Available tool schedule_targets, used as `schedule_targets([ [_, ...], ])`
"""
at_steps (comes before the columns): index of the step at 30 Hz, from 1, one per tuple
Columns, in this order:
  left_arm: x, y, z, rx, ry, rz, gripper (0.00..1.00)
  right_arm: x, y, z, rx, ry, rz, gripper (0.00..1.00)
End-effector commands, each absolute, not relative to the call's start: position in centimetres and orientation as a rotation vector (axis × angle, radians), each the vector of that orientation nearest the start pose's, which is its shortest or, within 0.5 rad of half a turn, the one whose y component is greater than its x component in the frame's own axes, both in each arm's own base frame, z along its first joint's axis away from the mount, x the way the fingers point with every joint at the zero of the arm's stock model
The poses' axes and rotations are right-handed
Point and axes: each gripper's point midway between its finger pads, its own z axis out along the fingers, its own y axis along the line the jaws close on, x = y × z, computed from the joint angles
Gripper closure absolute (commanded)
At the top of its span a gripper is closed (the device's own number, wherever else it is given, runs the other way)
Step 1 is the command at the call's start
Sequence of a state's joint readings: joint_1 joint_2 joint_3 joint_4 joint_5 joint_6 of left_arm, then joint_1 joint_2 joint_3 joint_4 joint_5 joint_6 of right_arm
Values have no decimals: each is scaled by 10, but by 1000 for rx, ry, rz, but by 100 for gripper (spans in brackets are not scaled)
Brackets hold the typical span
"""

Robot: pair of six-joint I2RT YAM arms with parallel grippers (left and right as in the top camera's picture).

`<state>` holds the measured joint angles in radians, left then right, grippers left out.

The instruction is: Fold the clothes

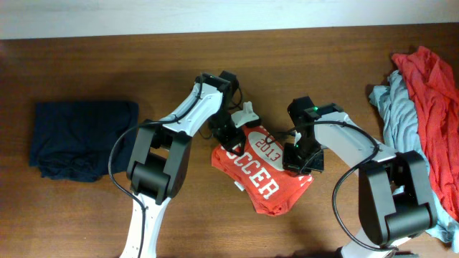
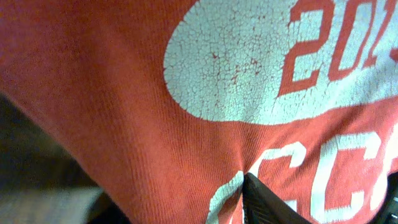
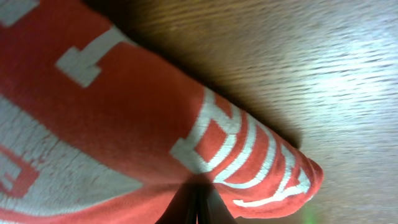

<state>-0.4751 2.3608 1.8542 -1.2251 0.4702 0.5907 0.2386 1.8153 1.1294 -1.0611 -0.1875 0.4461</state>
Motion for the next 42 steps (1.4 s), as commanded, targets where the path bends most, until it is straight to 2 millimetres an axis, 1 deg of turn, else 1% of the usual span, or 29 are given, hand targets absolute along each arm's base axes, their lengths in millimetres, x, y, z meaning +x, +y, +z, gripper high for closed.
schedule_targets([
  [1,315,-262,-1,1559,2817,-913,56,263,74,19,388,3296,21,93],
  [4,306,-264,4,1543,2843,-982,56,271,65,17,394,3260,-20,92],
  [6,300,-267,10,1520,2850,-1057,53,280,60,16,391,3224,-38,91],
  [7,298,-270,13,1499,2852,-1105,49,286,57,16,393,3198,-47,92],
  [10,291,-278,22,1453,2841,-1229,37,308,56,15,284,3126,-8,92],
  [12,290,-280,25,1413,2859,-1264,32,316,56,15,250,3100,4,92],
  [16,292,-281,24,1300,2946,-1245,31,313,54,15,261,3112,0,92],
  [17,295,-278,20,1212,3027,-1190,32,310,54,15,262,3122,-4,92],
  [18,299,-272,14,1086,3135,-1088,31,309,53,15,263,3128,-7,92],
  [19,304,-266,8,996,3204,-985,32,307,53,15,263,3135,-10,92],
  [20,310,-261,3,936,3236,-902,31,305,53,15,263,3142,-13,92],
  [21,316,-259,0,885,3250,-857,32,304,52,15,264,3147,-15,92],
  [23,325,-256,-3,792,3259,-823,32,302,52,15,264,3153,-18,92],
  [25,334,-251,-4,714,3262,-823,32,301,52,15,265,3159,-20,92],
  [27,342,-241,-4,665,3262,-828,32,300,52,15,265,3164,-22,92],
  [31,357,-213,-3,530,3276,-843,32,299,51,15,265,3165,-24,92],
  [34,365,-198,-1,434,3270,-904,32,299,51,15,265,3165,-24,92],
  [36,366,-199,4,418,3229,-1032,30,299,51,15,265,3165,-24,92],
  [38,362,-200,4,402,3222,-1106,29,299,51,15,265,3165,-24,92],
  [42,337,-220,-8,452,3225,-1217,28,299,52,15,265,3165,-23,92],
])
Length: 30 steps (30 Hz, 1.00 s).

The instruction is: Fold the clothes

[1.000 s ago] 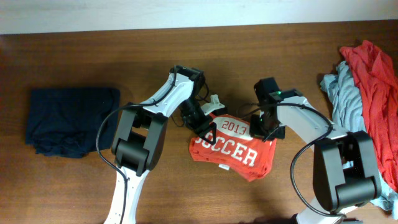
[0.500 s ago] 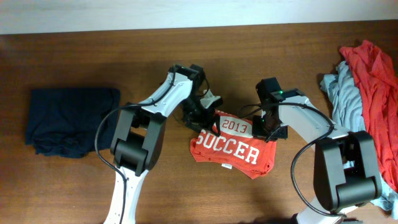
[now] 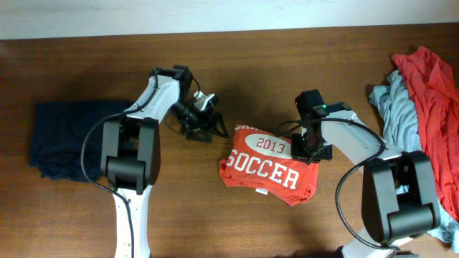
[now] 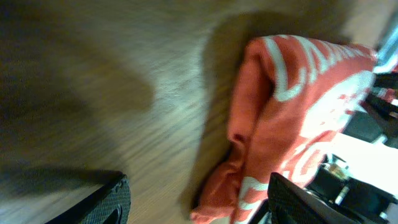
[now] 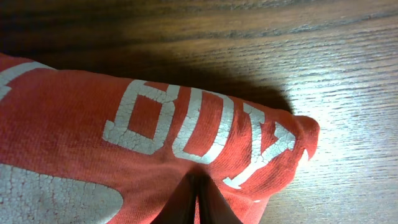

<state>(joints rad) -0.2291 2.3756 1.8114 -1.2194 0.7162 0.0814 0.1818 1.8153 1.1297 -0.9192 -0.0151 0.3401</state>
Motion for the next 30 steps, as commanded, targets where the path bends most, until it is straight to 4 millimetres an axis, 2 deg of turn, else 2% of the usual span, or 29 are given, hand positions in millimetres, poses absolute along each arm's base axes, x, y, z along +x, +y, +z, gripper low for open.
schedule_targets([
  [1,331,-225,-11,470,3232,-1224,28,299,52,15,265,3165,-23,91],
  [3,313,-238,-16,509,3249,-1264,28,299,52,15,265,3166,-23,91],
  [7,293,-261,-20,536,3257,-1333,26,299,51,15,265,3169,-24,92],
  [12,283,-274,-16,527,3279,-1371,26,298,51,15,265,3169,-24,92],
  [15,282,-275,-16,513,3287,-1372,28,298,51,15,266,3170,-24,92],
  [17,282,-275,-16,512,3288,-1373,39,298,51,15,266,3169,-24,91],
  [25,282,-276,-15,537,3271,-1389,97,298,51,15,266,3169,-24,92],
  [30,283,-276,-12,565,3245,-1412,99,295,50,16,269,3183,-31,96],
])
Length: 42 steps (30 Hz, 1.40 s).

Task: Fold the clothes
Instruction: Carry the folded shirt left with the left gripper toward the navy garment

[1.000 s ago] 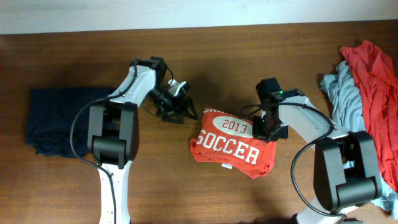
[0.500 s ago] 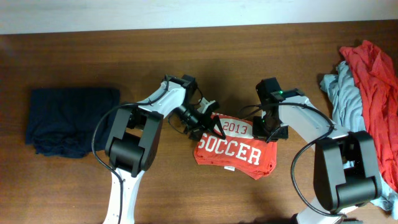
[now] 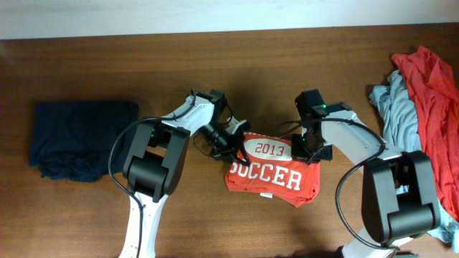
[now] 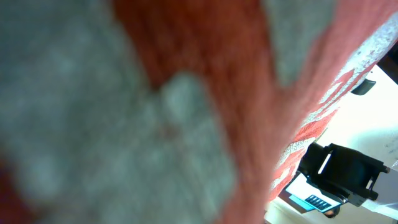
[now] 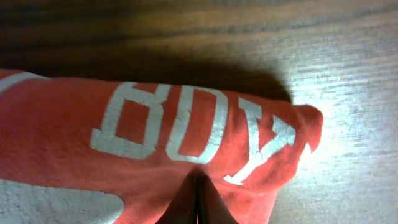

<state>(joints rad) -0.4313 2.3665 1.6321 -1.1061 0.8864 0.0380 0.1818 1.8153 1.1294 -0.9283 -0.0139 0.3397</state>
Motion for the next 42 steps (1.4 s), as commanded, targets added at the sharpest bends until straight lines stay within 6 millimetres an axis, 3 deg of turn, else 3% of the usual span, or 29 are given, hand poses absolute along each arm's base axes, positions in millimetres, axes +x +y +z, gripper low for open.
schedule_targets([
  [1,284,-275,-12,567,3244,-1395,99,293,49,17,275,3190,-34,96],
  [5,300,-256,-4,605,3232,-1193,99,293,42,33,260,3188,-30,96],
  [10,329,-233,26,620,3133,-979,99,308,38,78,234,3064,17,96],
  [15,349,-213,57,571,3050,-866,99,324,40,128,207,2907,63,96],
  [18,356,-207,73,555,3003,-857,99,329,41,145,203,2854,78,96],
  [25,374,-175,99,455,2954,-662,99,330,41,150,203,2840,82,96],
  [31,398,-151,144,384,2830,-627,100,330,41,150,204,2840,82,96],
  [35,416,-122,173,295,2773,-609,99,330,41,150,203,2843,82,96],
  [42,424,-63,206,166,2748,-570,99,329,41,150,204,2846,81,96],
])
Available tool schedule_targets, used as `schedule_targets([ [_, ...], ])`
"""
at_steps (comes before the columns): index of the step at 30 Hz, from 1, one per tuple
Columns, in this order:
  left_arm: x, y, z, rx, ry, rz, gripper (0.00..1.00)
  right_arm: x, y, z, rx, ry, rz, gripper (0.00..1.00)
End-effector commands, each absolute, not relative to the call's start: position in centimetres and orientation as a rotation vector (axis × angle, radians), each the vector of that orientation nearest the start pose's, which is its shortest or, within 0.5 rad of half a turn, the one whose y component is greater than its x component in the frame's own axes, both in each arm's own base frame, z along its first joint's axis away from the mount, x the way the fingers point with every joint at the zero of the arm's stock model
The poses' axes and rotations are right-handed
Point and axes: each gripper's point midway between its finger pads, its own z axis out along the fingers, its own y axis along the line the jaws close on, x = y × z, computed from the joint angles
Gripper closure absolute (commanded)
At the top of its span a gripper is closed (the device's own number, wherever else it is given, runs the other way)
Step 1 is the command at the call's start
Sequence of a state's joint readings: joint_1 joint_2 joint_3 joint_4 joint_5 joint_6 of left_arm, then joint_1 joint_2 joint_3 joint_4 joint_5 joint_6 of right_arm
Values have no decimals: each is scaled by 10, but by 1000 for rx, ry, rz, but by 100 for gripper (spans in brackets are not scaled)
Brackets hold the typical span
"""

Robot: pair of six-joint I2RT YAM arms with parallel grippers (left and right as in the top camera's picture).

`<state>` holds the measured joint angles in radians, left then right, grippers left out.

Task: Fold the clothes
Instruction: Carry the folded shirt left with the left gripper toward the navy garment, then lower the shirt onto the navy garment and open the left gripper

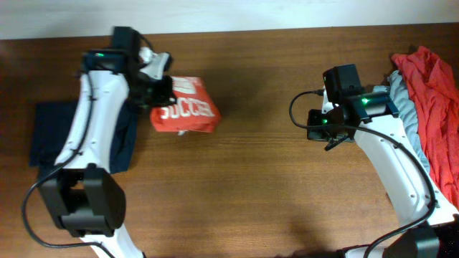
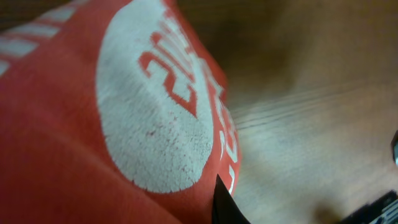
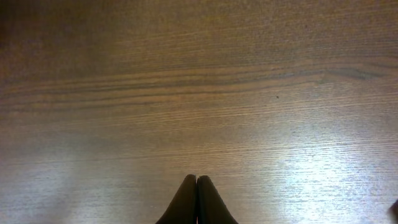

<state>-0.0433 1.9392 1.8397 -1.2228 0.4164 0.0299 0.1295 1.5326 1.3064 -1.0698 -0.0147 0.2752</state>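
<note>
The folded red soccer shirt with white lettering hangs at the upper left of the table, next to the folded navy garment. My left gripper is shut on the shirt's left end; in the left wrist view the red cloth fills the frame and one dark fingertip shows against it. My right gripper is shut on nothing over bare wood right of centre, its fingertips pressed together.
A heap of unfolded clothes, red over grey-blue, lies at the table's right edge. The brown wooden table ends at a pale wall along the far side.
My left gripper has carried the folded red shirt from the table's middle to the upper left, beside the navy garment. My right gripper has let go of the shirt and moved right, shut and empty.
Both grippers were on the red shirt in the middle of the table. Then the left one stood open to its left while the right kept its grip. The left was then at the shirt's left edge. Now the left holds it by the navy garment, and the right is off it.
</note>
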Motion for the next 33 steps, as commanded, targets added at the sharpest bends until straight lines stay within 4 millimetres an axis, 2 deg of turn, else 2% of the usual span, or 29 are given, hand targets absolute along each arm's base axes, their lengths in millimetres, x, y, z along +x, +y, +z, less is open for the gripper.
schedule_targets([
  [1,423,-52,211,149,2745,-560,99,329,41,150,203,2846,81,96],
  [5,420,-12,227,55,2738,-528,99,329,41,150,204,2846,80,96],
  [8,411,11,232,21,2738,-549,99,329,41,150,208,2845,81,96],
  [12,395,41,229,-31,2771,-550,100,330,41,150,208,2840,82,96],
  [21,366,100,227,-25,2774,-526,100,331,41,151,208,2836,84,95],
  [22,362,112,227,-30,2765,-510,100,331,41,151,208,2836,84,95],
  [33,353,178,225,-177,2725,-349,100,331,41,151,210,2836,84,95],
])
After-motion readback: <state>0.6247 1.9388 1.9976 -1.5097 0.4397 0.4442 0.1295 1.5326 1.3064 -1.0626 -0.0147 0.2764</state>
